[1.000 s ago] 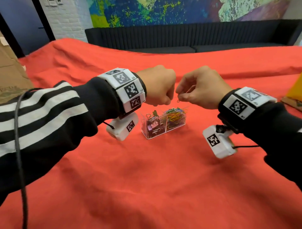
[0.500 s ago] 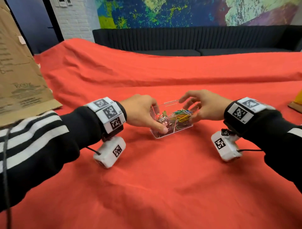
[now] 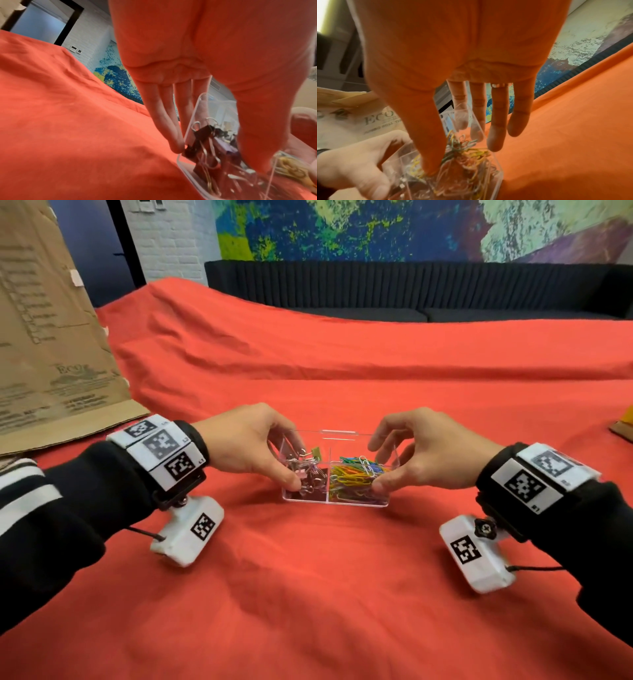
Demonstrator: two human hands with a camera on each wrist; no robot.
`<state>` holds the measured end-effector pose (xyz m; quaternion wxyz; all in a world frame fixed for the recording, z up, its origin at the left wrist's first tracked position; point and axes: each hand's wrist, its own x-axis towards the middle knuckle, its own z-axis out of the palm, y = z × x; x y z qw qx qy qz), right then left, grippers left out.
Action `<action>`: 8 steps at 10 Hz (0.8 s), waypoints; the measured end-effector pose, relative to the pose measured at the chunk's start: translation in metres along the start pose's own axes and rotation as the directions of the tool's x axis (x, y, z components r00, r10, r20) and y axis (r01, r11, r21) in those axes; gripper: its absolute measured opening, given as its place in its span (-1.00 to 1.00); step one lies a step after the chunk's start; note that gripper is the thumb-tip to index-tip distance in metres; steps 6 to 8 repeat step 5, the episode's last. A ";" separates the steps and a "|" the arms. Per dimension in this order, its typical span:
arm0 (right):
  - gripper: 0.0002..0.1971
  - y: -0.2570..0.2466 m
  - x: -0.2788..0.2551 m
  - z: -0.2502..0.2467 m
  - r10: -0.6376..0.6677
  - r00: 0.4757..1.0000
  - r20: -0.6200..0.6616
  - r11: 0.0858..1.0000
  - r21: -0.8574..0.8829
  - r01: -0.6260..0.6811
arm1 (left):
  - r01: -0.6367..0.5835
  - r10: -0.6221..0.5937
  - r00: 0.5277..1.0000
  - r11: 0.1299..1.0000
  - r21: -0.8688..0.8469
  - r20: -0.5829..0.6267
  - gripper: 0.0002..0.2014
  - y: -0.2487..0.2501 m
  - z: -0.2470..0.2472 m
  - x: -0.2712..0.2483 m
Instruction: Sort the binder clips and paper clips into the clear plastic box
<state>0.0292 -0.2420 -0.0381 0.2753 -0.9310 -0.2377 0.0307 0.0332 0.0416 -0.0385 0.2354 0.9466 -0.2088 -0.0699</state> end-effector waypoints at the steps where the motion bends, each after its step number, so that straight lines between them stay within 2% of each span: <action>1: -0.48 0.002 0.000 0.000 0.022 1.000 0.015 0.998 0.056 -0.023 | 0.006 -0.007 1.000 0.998 -0.055 -0.023 -0.45 -0.003 0.007 -0.003; 2: -0.48 0.003 -0.003 0.000 0.040 0.999 0.027 0.996 0.083 -0.042 | 0.018 -0.022 0.999 0.997 -0.081 -0.047 -0.47 -0.003 0.010 -0.007; 3: -0.38 0.002 -0.006 0.003 0.058 0.998 0.003 0.996 0.066 -0.058 | 0.020 -0.024 0.998 0.997 -0.071 -0.054 -0.44 -0.001 0.012 -0.009; 4: -0.19 0.003 -0.015 0.001 0.101 0.995 0.007 0.995 0.016 -0.101 | 0.062 -0.067 0.995 0.997 -0.055 -0.078 -0.20 0.001 0.009 -0.018; 5: -0.33 0.012 -0.031 -0.001 0.131 0.988 -0.076 0.989 -0.057 -0.136 | 0.056 -0.069 0.952 0.997 -0.050 -0.300 -0.22 -0.009 0.009 -0.037; 8: -0.33 0.012 -0.031 -0.001 0.131 0.988 -0.076 0.989 -0.057 -0.136 | 0.056 -0.069 0.952 0.997 -0.050 -0.300 -0.22 -0.009 0.009 -0.037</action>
